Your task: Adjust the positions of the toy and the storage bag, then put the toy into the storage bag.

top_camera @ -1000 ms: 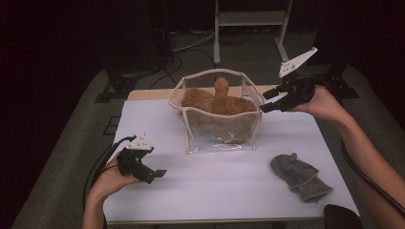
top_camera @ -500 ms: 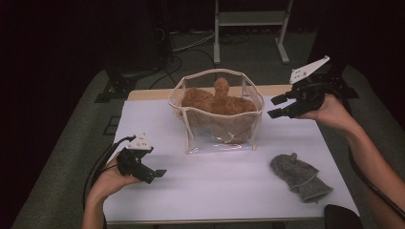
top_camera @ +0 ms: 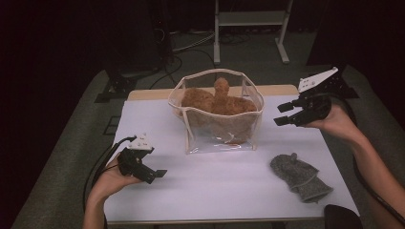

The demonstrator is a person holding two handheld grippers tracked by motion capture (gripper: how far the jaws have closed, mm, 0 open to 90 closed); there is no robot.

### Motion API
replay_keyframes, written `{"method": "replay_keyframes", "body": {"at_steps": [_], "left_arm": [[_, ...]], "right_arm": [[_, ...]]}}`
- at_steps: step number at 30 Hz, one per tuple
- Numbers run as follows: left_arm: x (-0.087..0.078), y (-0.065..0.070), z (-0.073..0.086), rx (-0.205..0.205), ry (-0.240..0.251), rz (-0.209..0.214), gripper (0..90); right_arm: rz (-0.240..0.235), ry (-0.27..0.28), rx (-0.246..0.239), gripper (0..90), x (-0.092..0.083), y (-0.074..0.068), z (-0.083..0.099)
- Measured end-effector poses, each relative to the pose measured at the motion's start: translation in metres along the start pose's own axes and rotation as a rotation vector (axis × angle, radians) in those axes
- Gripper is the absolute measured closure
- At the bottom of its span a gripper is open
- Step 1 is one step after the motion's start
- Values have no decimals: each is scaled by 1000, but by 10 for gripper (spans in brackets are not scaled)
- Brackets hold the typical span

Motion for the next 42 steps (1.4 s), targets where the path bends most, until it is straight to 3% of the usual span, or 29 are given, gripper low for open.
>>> {"method": "replay_keyframes", "body": {"at_steps": [32, 42], "left_arm": [[2, 1, 0, 3, -8, 5, 28], [7, 3, -7, 27, -19, 15, 29]], "right_arm": [[-43, 6, 96, 311, 30, 0, 56], [-54, 14, 120, 299, 38, -5, 77]]}}
Point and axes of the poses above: each handheld gripper's, and its own axes: x roughly forward along the jaws, z roughly out of its underside, y roughly to its right, the point moved 7 cm from there along x, roughly forward along the jaws, and after that the axes turned 10 degrees about -y, right-handed, at the moved point
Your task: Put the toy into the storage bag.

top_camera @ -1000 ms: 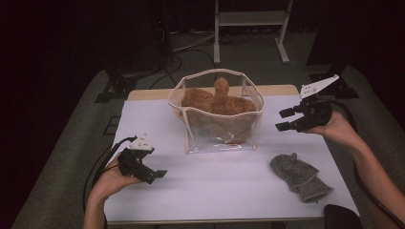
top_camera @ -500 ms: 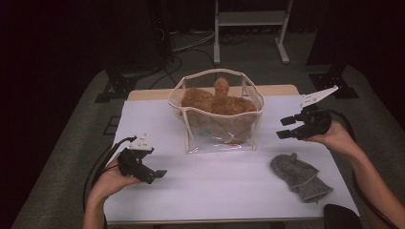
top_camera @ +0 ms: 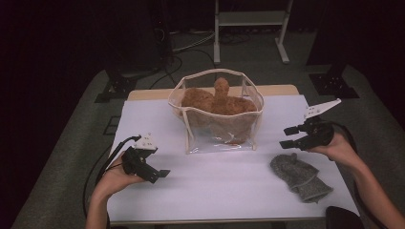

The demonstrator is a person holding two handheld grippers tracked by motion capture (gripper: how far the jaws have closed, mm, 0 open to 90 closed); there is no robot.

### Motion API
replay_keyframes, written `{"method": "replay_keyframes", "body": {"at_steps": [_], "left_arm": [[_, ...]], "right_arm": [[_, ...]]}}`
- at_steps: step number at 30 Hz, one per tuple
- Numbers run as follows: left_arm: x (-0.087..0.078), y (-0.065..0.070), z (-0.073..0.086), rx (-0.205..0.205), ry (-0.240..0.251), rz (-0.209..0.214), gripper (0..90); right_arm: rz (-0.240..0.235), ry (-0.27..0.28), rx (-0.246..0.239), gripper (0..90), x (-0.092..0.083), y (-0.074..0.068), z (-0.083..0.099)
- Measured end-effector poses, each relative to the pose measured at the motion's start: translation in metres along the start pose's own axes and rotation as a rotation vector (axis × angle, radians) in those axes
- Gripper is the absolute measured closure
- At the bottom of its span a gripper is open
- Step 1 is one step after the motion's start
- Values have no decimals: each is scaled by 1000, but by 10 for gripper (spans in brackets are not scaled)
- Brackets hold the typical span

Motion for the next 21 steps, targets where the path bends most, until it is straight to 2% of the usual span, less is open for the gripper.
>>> {"method": "replay_keyframes", "body": {"at_steps": [21], "left_arm": [[4, -1, -1, 6, -1, 8, 28]], "right_arm": [[-18, 11, 57, 281, 15, -8, 41]]}}
Point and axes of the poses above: each handheld gripper's, and its own axes: x roughly forward along the jaws, z roughly out of its underside, y roughly to its right, the point moved 7 cm from there along x, roughly forward along the jaws, and after that the axes turned 10 degrees about -y, right-handed, at the moved point
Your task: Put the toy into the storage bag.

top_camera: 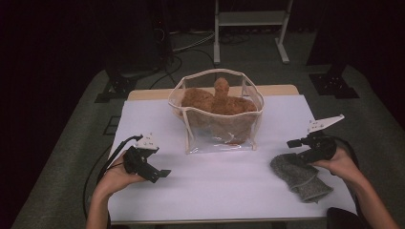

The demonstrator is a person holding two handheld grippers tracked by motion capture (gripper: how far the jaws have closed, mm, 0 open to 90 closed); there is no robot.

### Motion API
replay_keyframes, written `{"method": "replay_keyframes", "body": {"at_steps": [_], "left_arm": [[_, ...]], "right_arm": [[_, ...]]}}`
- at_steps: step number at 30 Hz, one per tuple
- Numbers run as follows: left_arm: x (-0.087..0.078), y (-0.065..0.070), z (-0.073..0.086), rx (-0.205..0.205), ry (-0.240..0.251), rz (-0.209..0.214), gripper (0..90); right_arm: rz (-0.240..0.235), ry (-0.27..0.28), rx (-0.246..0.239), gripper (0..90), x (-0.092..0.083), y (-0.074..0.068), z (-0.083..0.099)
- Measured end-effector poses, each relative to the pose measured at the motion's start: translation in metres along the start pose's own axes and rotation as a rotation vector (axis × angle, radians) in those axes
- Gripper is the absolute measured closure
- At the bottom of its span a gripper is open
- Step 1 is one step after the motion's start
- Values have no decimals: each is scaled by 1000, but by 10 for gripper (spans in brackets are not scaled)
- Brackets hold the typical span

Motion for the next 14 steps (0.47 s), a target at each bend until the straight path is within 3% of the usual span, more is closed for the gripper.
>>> {"method": "replay_keyframes", "body": {"at_steps": [14], "left_arm": [[-2, 1, -2, 7, 1, -3, 29]], "right_arm": [[-5, 29, 22, 269, 1, -6, 21]]}}
Point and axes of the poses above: each handheld gripper's, and its own axes: x roughly forward along the jaws, z roughly out of its underside, y roughly to its right, the point moved 7 cm from there along x, roughly forward along the jaws, and after that the axes turned 10 degrees about -y, right-handed, at the moved point
